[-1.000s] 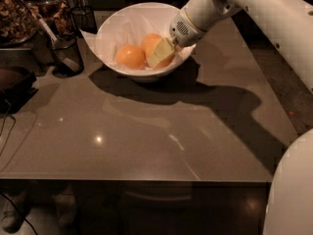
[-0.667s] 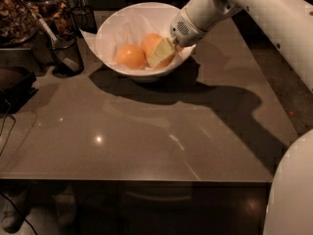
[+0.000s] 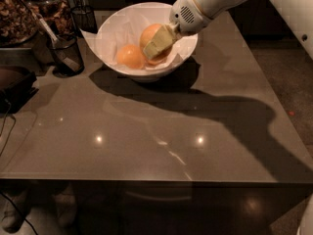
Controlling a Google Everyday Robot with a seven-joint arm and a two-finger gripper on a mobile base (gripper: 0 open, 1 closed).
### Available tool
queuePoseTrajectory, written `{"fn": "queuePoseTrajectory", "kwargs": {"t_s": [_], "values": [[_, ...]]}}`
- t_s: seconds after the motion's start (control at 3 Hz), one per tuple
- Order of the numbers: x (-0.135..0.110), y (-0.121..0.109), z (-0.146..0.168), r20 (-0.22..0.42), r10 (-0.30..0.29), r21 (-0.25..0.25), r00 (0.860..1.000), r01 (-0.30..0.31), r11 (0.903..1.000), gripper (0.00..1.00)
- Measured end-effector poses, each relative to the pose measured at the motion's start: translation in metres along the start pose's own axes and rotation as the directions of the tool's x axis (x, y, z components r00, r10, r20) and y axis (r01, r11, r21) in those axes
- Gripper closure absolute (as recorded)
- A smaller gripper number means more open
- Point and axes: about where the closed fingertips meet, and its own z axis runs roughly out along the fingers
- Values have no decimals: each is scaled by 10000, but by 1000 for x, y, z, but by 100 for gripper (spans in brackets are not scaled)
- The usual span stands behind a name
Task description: Pick orange from white bowl
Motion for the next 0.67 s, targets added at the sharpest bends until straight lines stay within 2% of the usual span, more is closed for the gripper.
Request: {"fn": "queuePoseTrajectory", "kwargs": {"t_s": [0.33, 0.67], "values": [[-1, 1, 0, -7, -16, -3, 10000, 16, 10000, 100], [-1, 36, -16, 471, -154, -346, 9988, 170, 9993, 100]]}}
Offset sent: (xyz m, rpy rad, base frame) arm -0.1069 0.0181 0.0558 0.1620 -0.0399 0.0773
